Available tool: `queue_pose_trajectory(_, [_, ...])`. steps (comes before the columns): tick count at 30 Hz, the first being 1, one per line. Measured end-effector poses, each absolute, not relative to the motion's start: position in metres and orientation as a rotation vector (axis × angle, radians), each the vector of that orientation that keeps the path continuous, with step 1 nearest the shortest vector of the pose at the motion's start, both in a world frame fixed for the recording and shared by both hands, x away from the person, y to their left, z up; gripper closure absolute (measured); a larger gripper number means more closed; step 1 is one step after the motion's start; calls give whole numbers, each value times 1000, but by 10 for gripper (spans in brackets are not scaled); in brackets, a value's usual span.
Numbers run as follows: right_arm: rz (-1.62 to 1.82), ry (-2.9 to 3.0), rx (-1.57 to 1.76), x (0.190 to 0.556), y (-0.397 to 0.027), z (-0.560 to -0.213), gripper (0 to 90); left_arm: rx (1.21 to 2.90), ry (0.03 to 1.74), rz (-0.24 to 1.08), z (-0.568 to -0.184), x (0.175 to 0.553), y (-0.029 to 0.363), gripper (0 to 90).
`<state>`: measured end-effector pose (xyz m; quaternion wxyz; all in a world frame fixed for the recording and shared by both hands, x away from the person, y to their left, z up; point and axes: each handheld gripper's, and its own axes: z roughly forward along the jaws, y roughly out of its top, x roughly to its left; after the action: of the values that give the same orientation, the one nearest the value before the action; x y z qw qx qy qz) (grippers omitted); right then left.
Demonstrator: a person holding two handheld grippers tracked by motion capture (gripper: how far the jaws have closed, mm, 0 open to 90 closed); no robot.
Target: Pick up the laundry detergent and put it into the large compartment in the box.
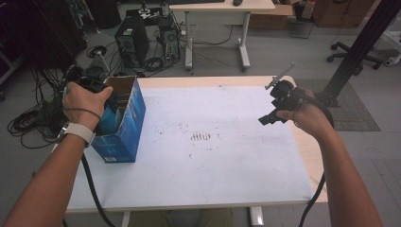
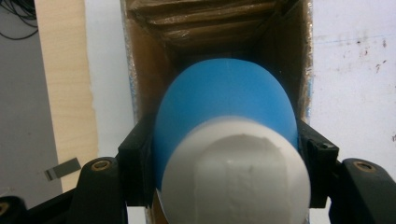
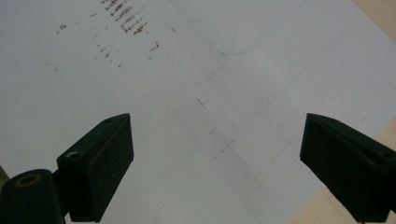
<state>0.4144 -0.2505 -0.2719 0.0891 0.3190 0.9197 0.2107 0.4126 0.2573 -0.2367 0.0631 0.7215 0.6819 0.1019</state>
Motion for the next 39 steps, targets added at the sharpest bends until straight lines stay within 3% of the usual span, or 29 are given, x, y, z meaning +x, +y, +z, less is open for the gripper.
queue_pose_trajectory(39, [630,2735,967,413,-254,-277,98,2191,2069,295,-277,416,262,372])
